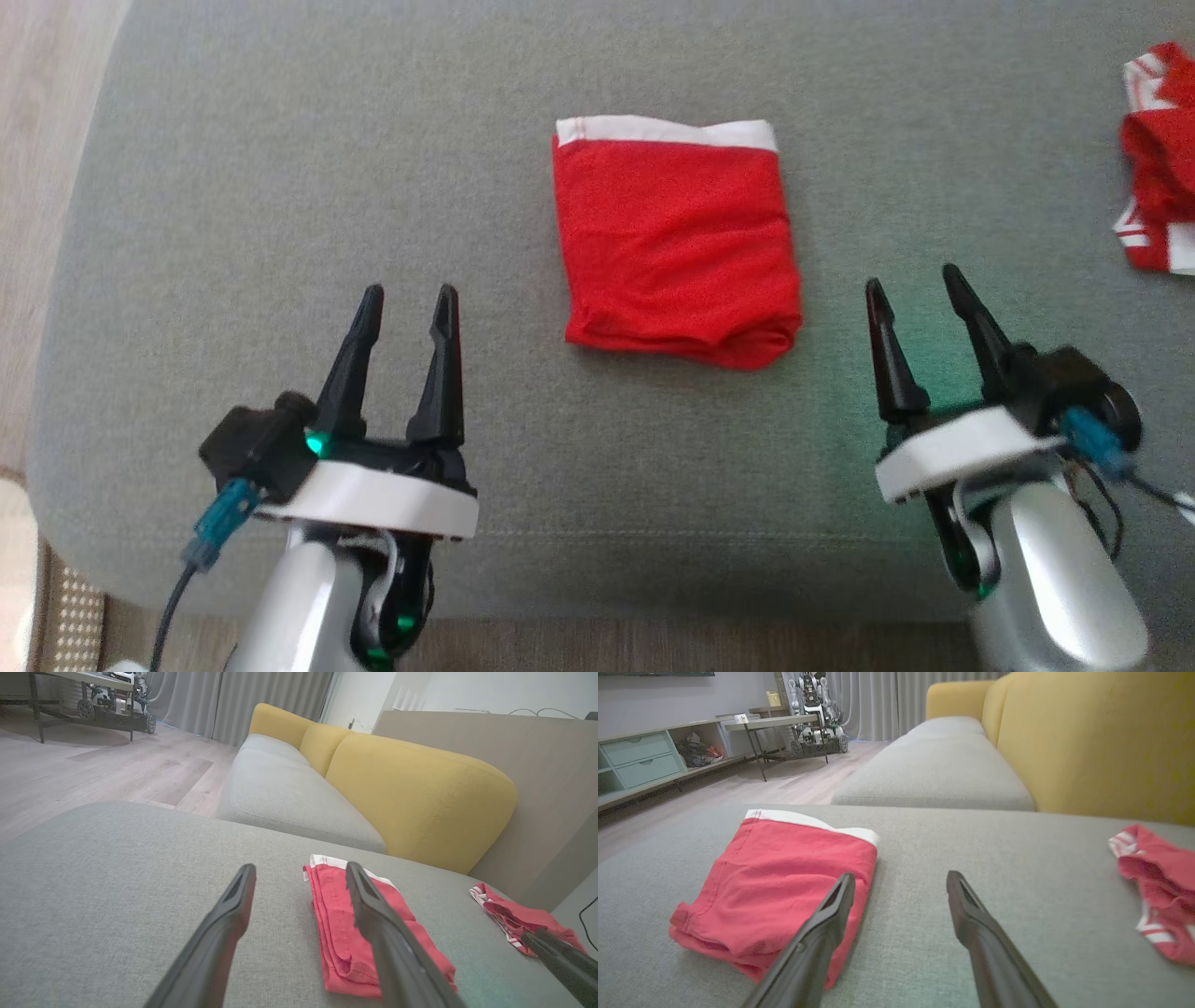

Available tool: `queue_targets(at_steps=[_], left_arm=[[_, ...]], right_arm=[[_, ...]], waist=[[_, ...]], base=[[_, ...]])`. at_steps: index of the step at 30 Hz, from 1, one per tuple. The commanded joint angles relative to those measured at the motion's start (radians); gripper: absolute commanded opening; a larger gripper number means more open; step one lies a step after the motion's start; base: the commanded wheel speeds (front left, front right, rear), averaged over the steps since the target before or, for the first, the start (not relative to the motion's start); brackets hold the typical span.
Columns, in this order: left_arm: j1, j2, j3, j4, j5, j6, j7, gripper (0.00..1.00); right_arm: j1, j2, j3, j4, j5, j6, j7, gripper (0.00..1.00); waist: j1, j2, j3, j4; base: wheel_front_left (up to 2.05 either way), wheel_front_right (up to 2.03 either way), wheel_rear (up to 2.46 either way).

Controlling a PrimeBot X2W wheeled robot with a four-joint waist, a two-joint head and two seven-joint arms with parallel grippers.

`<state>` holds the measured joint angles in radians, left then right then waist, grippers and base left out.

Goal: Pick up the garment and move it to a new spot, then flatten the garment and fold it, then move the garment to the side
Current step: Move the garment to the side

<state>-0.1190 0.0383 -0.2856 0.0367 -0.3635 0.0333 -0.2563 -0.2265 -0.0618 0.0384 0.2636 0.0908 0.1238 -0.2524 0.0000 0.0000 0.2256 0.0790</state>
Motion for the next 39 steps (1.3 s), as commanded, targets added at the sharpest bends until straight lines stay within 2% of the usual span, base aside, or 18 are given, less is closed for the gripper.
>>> queue_targets(at_steps=[1, 4, 13, 22, 23, 24, 31, 35, 39], left_arm=[[-0.054, 0.012, 0.019, -0.036, 0.003, -0.008, -0.006, 1.00], [-0.069, 0.012, 0.008, -0.032, 0.002, -0.009, -0.006, 1.00], [-0.101, 0.012, -0.026, -0.028, -0.004, -0.006, -0.006, 1.00], [-0.116, 0.012, -0.034, -0.033, -0.008, -0.003, -0.006, 1.00], [-0.116, 0.012, -0.035, -0.033, -0.008, -0.003, -0.006, 1.00], [-0.117, 0.012, -0.036, -0.032, -0.008, -0.003, -0.006, 1.00], [-0.114, 0.012, -0.033, -0.028, -0.003, 0.001, -0.006, 1.00], [-0.117, 0.012, -0.029, -0.030, 0.005, -0.005, -0.006, 1.00], [-0.130, 0.012, -0.022, -0.032, 0.020, -0.013, -0.006, 1.00]], right_arm=[[-0.084, 0.011, 0.038, 0.017, 0.040, 0.007, -0.003, 1.00], [-0.154, 0.011, 0.060, 0.099, 0.134, 0.007, 0.012, 1.00], [-0.313, -0.010, 0.087, 0.330, 0.283, 0.007, 0.032, 1.00], [-0.393, -0.030, 0.133, 0.463, 0.366, 0.007, 0.064, 1.00], [-0.399, -0.034, 0.145, 0.474, 0.371, 0.007, 0.065, 0.45], [-0.405, -0.040, 0.160, 0.483, 0.368, 0.007, 0.063, 0.00], [-0.440, -0.097, 0.255, 0.522, 0.255, 0.007, 0.011, 0.00], [-0.473, -0.130, 0.291, 0.502, 0.142, 0.007, -0.004, 0.00], [-0.509, -0.166, 0.313, 0.456, 0.077, 0.007, -0.008, 0.00]], waist=[[0.0000, 0.0000, 0.033, 0.025], [0.0000, 0.0000, 0.062, 0.049], [0.0000, 0.0000, 0.118, 0.118], [0.0000, 0.0000, 0.140, 0.148], [0.0000, 0.0000, 0.141, 0.150], [0.0000, 0.0000, 0.141, 0.151], [0.0000, 0.0000, 0.122, 0.120], [0.0000, 0.0000, 0.118, 0.070], [0.0000, 0.0000, 0.126, 0.004]], base=[[0.00, 0.00, 0.00], [0.00, 0.00, 0.00], [0.00, 0.00, 0.00], [0.00, 0.00, 0.00], [0.00, 0.00, 0.00], [0.00, 0.00, 0.00], [0.00, 0.00, 0.00], [0.00, 0.00, 0.00], [0.00, 0.00, 0.00]])
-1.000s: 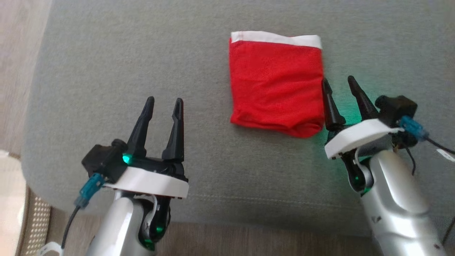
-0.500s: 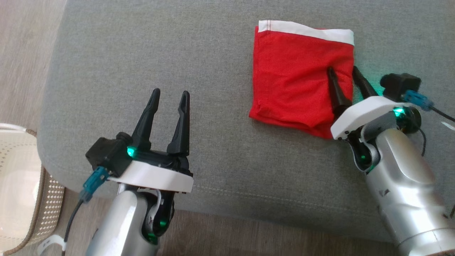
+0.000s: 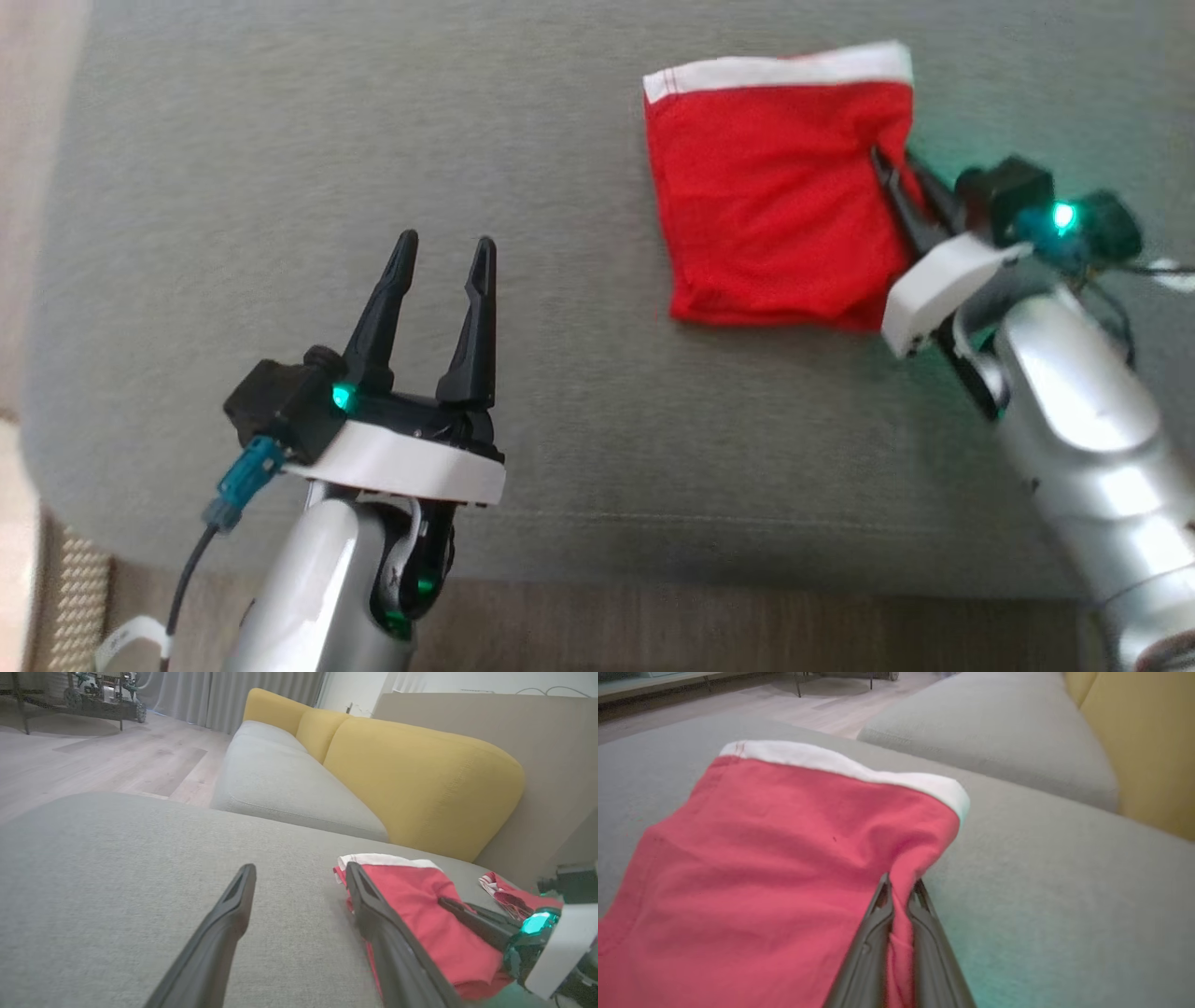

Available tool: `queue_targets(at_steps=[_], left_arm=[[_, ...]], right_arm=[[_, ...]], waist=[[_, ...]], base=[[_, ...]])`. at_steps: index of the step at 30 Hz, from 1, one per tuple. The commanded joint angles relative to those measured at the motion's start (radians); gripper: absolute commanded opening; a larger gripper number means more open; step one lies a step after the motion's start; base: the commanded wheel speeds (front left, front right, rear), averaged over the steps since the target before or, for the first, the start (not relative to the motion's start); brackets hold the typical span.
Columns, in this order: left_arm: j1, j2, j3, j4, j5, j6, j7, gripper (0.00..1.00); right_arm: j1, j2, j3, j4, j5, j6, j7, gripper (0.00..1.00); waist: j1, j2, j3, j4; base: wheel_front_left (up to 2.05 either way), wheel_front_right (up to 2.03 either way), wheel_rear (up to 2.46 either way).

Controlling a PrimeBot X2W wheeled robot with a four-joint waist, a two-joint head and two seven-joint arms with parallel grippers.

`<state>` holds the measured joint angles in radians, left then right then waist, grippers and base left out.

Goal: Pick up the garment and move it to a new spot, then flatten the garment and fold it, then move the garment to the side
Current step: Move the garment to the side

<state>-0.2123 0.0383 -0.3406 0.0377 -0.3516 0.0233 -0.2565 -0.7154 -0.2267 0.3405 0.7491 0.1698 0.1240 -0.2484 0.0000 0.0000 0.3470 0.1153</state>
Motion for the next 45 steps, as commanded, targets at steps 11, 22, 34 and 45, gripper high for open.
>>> queue_targets(at_steps=[11, 22, 34, 45], left_arm=[[-0.130, 0.012, 0.058, -0.008, 0.112, -0.081, -0.005, 1.00], [-0.291, 0.055, 0.028, 0.020, 0.229, -0.150, -0.005, 1.00], [-0.325, 0.094, 0.013, 0.015, 0.220, -0.154, -0.005, 1.00], [-0.306, 0.098, 0.050, 0.013, 0.209, -0.154, -0.005, 1.00]], right_arm=[[-0.173, -0.176, 0.075, -0.101, 0.085, 0.007, 0.033, 0.00], [-0.284, -0.310, 0.118, -0.078, 0.177, 0.007, 0.025, 0.00], [-0.363, -0.333, -0.009, 0.009, 0.218, 0.007, -0.005, 0.00], [-0.361, -0.326, -0.114, 0.049, 0.199, 0.007, -0.012, 0.00]], waist=[[0.0000, 0.0000, 0.101, -0.235], [0.0000, 0.0000, 0.184, -0.367], [0.0000, 0.0000, 0.260, -0.421], [0.0000, 0.0000, 0.289, -0.405]], base=[[0.00, 0.00, 0.00], [0.00, 0.00, 0.00], [0.00, 0.00, 0.00], [0.00, 0.00, 0.00]])
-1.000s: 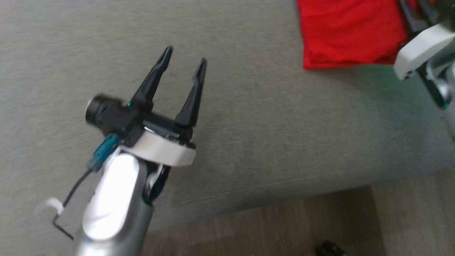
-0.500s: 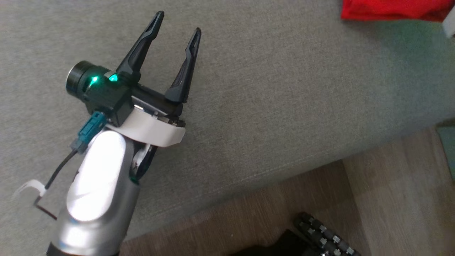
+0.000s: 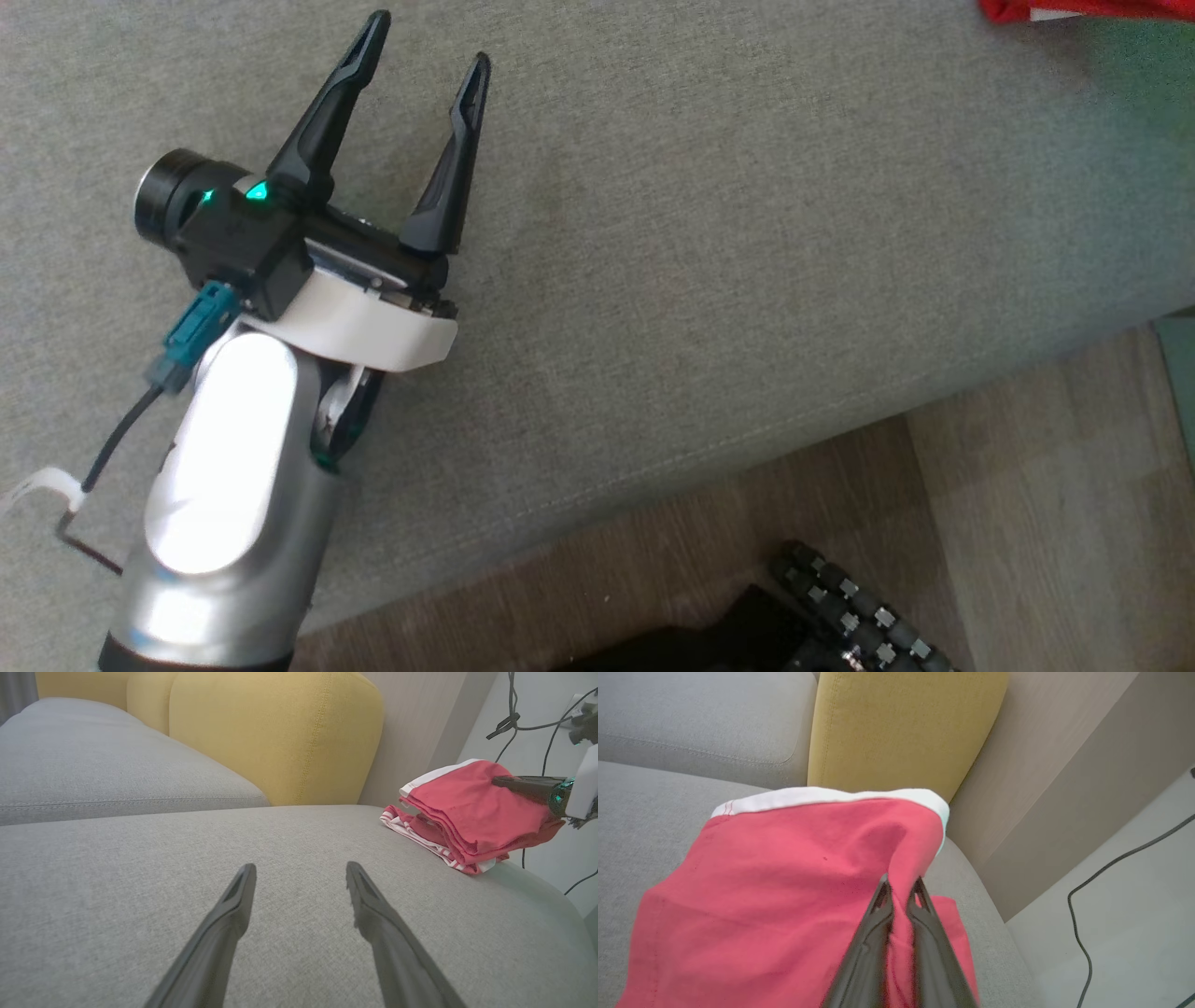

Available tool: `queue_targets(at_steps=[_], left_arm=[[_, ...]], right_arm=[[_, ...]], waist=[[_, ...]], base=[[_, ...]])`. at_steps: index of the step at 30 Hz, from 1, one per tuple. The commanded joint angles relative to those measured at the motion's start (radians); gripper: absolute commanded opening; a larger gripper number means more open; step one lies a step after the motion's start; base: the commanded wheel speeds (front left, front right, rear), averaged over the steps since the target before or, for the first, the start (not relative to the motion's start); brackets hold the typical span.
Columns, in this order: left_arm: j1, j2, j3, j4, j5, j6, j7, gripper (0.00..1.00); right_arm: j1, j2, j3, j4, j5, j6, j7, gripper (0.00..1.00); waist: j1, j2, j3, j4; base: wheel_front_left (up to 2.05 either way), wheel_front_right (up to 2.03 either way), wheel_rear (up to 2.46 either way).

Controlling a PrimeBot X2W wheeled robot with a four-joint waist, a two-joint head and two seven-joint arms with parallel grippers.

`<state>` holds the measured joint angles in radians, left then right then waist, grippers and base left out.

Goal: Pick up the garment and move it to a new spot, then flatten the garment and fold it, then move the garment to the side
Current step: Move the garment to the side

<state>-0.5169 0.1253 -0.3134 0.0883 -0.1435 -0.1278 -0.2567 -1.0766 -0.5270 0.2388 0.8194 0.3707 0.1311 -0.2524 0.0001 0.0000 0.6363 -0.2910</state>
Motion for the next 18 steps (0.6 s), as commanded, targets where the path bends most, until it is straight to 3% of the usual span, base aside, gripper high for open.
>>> queue_targets(at_steps=[1, 2, 3, 18], left_arm=[[0.000, 0.011, 0.023, -0.037, 0.001, -0.003, -0.005, 1.00], [0.001, 0.011, 0.025, -0.037, 0.001, -0.003, -0.005, 1.00], [0.002, 0.010, 0.029, -0.036, 0.000, -0.003, -0.005, 1.00], [0.033, -0.041, 0.060, -0.032, -0.025, -0.003, -0.005, 1.00]], right_arm=[[-0.001, -0.024, -0.029, -0.024, -0.014, 0.000, -0.009, 0.37], [0.001, -0.016, -0.042, -0.026, -0.014, 0.000, -0.009, 0.95], [0.005, -0.011, -0.046, -0.028, -0.018, 0.000, -0.009, 1.00], [0.027, 0.035, -0.052, -0.162, -0.024, 0.000, -0.009, 1.00]], waist=[[-0.0001, 0.0000, 0.001, 0.002], [-0.0001, 0.0000, 0.000, 0.003], [-0.0001, 0.0000, -0.001, 0.003], [-0.0001, 0.0000, -0.124, 0.057]], base=[[0.00, 0.00, 0.00], [0.00, 0.00, 0.00], [0.00, 0.00, 0.00], [0.00, 0.00, 0.00]])
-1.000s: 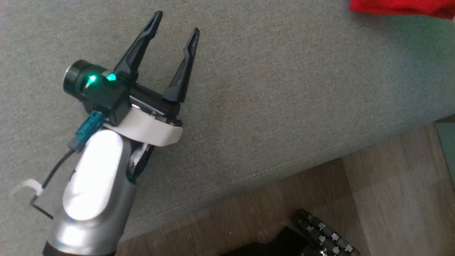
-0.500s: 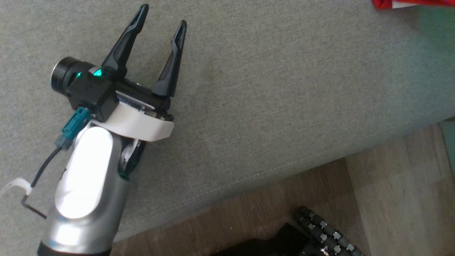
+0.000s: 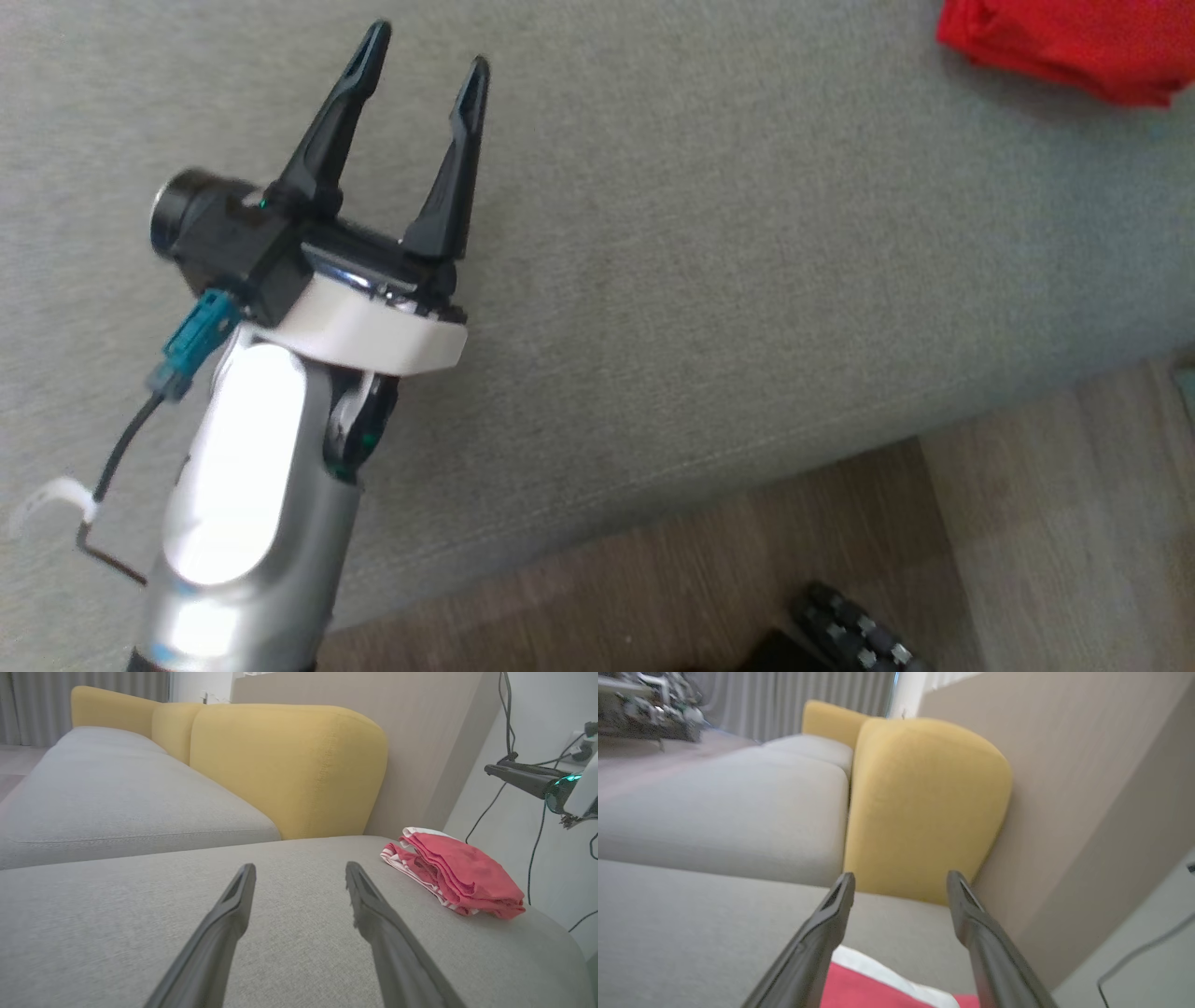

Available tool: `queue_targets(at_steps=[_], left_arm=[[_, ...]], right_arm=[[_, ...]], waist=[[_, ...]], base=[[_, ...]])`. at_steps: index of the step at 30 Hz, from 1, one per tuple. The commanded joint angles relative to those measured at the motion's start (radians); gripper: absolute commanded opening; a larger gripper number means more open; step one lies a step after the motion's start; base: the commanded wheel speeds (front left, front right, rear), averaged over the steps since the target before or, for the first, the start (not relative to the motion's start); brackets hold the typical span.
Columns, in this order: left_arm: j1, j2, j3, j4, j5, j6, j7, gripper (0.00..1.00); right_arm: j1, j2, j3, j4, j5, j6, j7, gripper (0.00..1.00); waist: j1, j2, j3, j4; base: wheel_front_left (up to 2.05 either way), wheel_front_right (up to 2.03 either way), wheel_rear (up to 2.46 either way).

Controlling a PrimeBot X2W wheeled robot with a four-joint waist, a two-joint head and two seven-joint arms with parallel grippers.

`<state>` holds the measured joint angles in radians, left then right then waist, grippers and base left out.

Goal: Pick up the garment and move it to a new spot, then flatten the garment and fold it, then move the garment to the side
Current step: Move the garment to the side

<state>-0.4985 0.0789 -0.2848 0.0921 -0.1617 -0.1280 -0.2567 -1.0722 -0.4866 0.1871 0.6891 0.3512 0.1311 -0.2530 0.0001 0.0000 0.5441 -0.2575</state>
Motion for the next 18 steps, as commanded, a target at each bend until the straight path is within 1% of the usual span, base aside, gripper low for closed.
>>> queue_targets(at_steps=[1, 6, 10, 13, 16, 18], left_arm=[[0.022, 0.000, 0.038, -0.038, -0.010, -0.003, -0.005, 1.00], [0.069, -0.022, 0.082, -0.049, -0.029, -0.002, -0.005, 1.00], [0.121, -0.028, 0.110, -0.052, -0.052, 0.003, -0.005, 1.00], [0.161, -0.028, 0.109, -0.056, -0.083, 0.022, -0.005, 1.00], [0.197, -0.028, 0.107, -0.062, -0.099, 0.044, -0.005, 1.00], [0.224, -0.028, 0.094, -0.064, -0.105, 0.050, -0.005, 1.00]], right_arm=[[0.028, 0.004, -0.001, -0.052, -0.004, 0.000, -0.009, 1.00], [0.093, 0.063, -0.002, -0.155, -0.019, 0.000, -0.009, 1.00], [0.193, 0.123, 0.001, -0.242, -0.071, 0.000, -0.009, 1.00], [0.279, 0.170, -0.002, -0.295, -0.109, 0.000, -0.009, 1.00], [0.373, 0.223, -0.026, -0.347, -0.129, 0.000, -0.009, 1.00], [0.441, 0.252, -0.042, -0.387, -0.148, 0.000, -0.009, 1.00]], waist=[[-0.0001, 0.0000, -0.048, 0.034], [-0.0001, 0.0000, -0.126, 0.090], [-0.0001, 0.0000, -0.186, 0.133], [-0.0001, 0.0000, -0.223, 0.157], [-0.0001, 0.0000, -0.256, 0.183], [-0.0001, 0.0000, -0.274, 0.198]], base=[[0.00, 0.00, 0.00], [0.00, 0.00, 0.00], [0.00, 0.00, 0.00], [0.00, 0.00, 0.00], [0.00, 0.00, 0.00], [0.00, 0.00, 0.00]])
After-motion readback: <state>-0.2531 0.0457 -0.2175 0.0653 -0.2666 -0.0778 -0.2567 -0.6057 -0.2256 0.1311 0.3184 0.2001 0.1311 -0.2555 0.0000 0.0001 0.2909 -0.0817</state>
